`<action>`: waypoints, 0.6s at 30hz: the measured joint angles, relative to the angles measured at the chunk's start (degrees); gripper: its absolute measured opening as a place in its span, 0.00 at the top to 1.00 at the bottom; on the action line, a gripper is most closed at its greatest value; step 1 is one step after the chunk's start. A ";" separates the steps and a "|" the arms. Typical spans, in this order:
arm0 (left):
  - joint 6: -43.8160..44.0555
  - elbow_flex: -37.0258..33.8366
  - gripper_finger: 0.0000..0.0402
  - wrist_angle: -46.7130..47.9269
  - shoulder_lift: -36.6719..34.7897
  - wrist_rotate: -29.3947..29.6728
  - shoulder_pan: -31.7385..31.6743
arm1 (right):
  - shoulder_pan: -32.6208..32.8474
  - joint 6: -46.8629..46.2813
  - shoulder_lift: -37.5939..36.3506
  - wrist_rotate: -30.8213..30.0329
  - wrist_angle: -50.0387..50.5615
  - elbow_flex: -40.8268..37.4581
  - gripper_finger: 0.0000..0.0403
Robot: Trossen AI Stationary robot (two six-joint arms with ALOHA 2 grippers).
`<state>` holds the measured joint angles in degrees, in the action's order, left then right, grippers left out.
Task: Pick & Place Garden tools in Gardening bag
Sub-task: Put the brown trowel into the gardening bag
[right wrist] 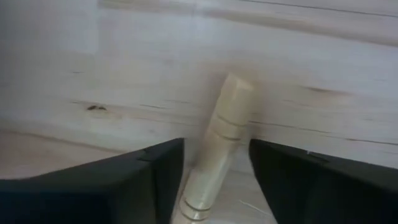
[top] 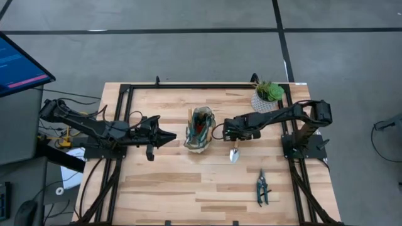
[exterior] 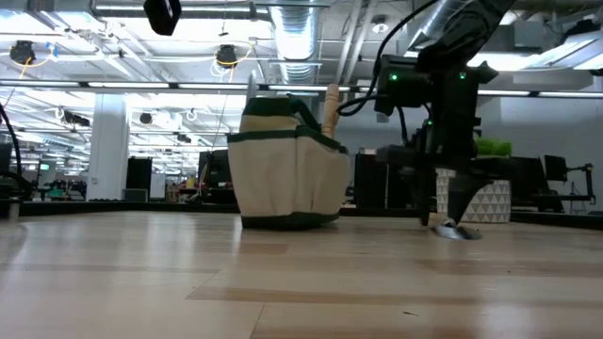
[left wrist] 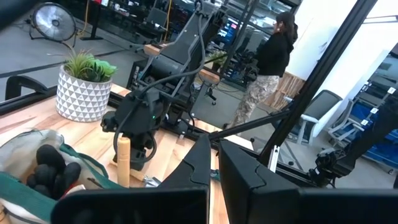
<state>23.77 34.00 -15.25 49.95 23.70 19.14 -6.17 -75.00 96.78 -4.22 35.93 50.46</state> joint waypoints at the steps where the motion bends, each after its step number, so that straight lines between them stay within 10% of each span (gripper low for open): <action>1: 0.00 0.00 1.00 -0.02 0.00 0.01 0.00 | 0.00 0.02 0.19 0.20 0.37 0.09 0.59; 7: 0.00 0.00 1.00 -0.11 0.00 0.00 0.00 | 0.33 0.56 0.59 0.48 1.86 0.04 0.85; 18: 0.22 0.00 1.00 -0.17 0.00 0.02 0.00 | -0.37 6.60 -6.39 -2.52 1.59 -0.38 0.86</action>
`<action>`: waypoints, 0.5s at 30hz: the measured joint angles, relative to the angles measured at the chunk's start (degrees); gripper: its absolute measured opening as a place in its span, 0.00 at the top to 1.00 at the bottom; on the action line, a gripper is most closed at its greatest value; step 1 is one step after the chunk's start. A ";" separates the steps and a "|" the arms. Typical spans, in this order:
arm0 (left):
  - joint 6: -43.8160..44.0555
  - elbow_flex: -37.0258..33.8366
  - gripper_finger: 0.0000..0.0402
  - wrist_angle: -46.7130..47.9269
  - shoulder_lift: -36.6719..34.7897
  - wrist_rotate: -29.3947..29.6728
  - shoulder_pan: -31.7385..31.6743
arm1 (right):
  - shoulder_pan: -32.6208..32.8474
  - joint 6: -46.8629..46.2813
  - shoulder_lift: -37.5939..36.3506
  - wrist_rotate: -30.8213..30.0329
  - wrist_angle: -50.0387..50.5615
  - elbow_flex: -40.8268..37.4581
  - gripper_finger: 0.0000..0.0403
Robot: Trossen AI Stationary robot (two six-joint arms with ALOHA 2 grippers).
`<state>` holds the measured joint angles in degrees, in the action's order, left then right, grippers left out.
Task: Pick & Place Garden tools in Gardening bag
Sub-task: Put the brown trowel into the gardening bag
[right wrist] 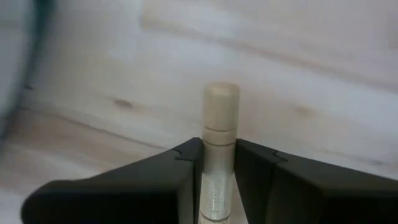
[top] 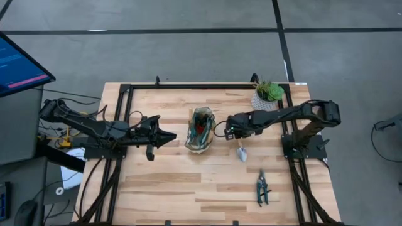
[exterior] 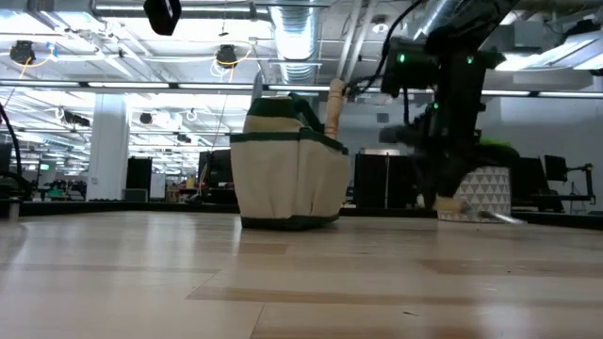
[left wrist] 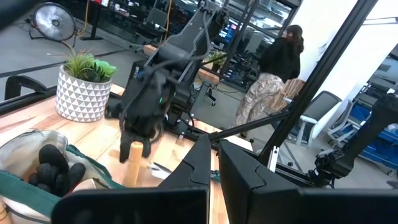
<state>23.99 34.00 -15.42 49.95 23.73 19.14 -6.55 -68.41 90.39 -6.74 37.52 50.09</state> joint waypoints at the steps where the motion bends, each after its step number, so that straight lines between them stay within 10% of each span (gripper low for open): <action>1: 0.07 0.00 1.00 0.00 0.00 0.00 0.00 | 0.00 0.08 -1.21 -1.26 -0.05 0.00 0.86; 10: 0.45 0.00 1.00 -0.06 0.00 0.26 0.00 | 1.39 14.63 -15.81 -21.80 -13.23 0.11 0.86; 15: 1.76 -0.02 1.00 -0.05 0.00 0.32 0.00 | 2.03 40.43 -18.47 -29.21 -30.51 -0.27 0.86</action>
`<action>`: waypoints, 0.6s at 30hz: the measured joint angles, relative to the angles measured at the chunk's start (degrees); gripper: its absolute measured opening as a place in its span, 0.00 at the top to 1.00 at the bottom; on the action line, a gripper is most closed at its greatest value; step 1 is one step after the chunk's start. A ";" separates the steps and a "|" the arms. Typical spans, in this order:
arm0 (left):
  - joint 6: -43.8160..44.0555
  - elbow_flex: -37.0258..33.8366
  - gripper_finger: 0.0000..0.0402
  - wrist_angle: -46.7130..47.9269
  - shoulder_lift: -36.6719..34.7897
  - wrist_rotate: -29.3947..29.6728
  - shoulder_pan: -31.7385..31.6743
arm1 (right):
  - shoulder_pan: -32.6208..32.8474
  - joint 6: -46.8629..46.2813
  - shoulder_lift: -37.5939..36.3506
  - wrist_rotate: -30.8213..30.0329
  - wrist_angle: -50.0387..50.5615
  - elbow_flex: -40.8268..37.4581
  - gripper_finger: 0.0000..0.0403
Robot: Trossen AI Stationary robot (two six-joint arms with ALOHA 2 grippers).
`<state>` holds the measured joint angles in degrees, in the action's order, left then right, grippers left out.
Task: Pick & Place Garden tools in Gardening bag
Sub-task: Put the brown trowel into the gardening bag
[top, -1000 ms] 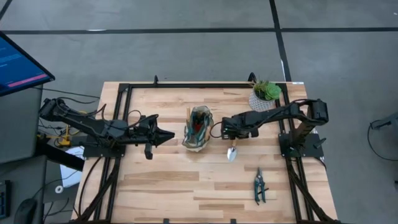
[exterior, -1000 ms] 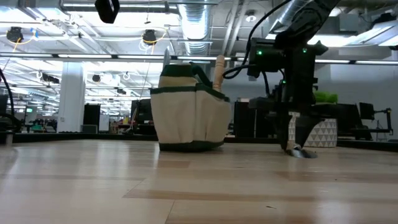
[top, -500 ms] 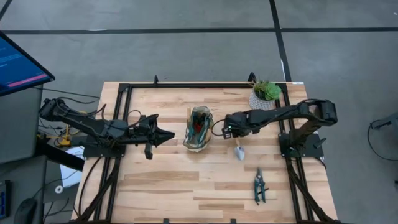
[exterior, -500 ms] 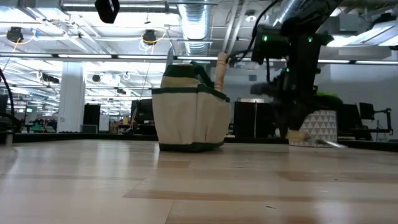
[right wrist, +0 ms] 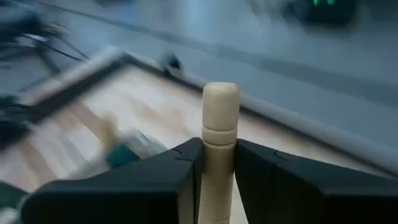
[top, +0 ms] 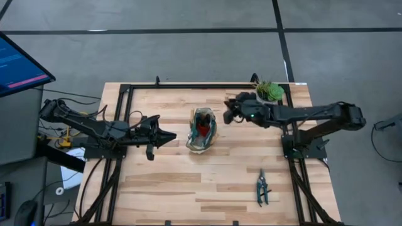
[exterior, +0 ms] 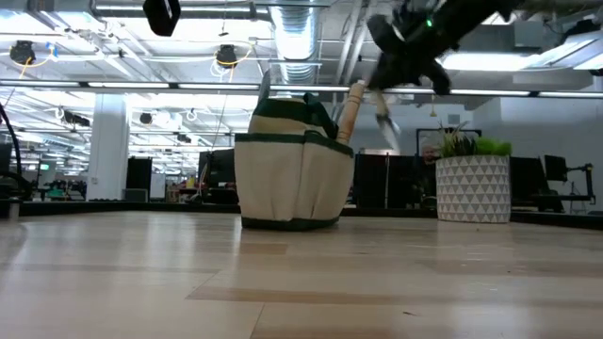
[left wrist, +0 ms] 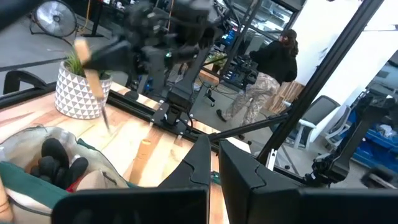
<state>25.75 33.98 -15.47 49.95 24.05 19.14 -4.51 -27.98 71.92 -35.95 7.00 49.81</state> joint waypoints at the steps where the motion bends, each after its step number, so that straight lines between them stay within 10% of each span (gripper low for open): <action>1: 0.30 0.00 1.00 -0.01 0.00 0.05 0.00 | 0.02 5.15 0.10 0.60 -5.25 -0.60 0.86; 5: 3.13 0.00 1.00 -0.04 0.00 0.12 0.00 | -0.68 18.86 0.55 8.79 -22.87 -4.73 0.86; 18: 10.02 0.00 1.00 -0.58 0.00 4.93 0.00 | -0.99 23.17 -2.45 24.13 -57.65 -23.32 0.86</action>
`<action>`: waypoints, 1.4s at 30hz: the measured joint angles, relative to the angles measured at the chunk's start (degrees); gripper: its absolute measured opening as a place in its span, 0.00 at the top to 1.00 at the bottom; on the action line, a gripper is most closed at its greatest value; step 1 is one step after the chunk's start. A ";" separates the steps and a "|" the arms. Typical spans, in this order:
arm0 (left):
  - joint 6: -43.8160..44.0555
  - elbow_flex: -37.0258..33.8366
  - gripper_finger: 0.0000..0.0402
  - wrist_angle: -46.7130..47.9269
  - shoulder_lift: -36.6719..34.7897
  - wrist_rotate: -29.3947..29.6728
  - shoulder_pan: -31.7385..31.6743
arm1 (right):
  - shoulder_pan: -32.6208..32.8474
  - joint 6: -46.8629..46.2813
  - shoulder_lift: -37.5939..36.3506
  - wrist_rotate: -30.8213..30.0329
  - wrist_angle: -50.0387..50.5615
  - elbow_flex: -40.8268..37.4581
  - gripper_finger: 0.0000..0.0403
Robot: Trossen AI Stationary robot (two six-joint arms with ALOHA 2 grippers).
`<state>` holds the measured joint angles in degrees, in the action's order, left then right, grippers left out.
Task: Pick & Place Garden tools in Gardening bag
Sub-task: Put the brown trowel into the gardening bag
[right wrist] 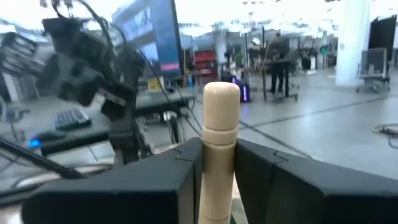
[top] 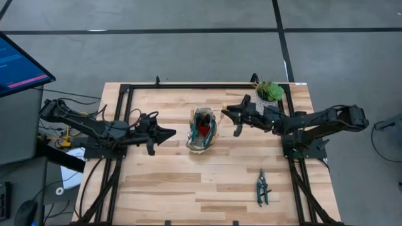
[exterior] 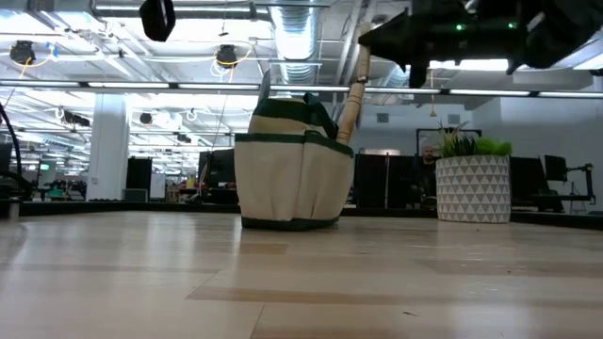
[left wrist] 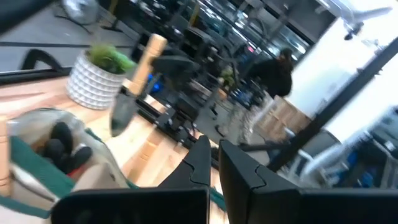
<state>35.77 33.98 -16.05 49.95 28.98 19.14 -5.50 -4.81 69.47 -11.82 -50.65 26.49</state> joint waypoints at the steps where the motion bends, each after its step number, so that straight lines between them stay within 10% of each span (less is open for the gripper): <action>1: 0.38 0.00 1.00 -0.01 0.00 1.03 0.01 | 0.11 0.06 0.10 0.34 -1.27 -0.53 0.86; 42: 3.67 0.00 1.00 -1.67 0.00 4.23 -3.21 | -3.67 3.26 23.77 15.05 -19.76 -1.54 0.86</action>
<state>39.44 33.98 -17.72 49.95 33.21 15.92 -9.17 -1.55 93.24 3.22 -70.41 24.95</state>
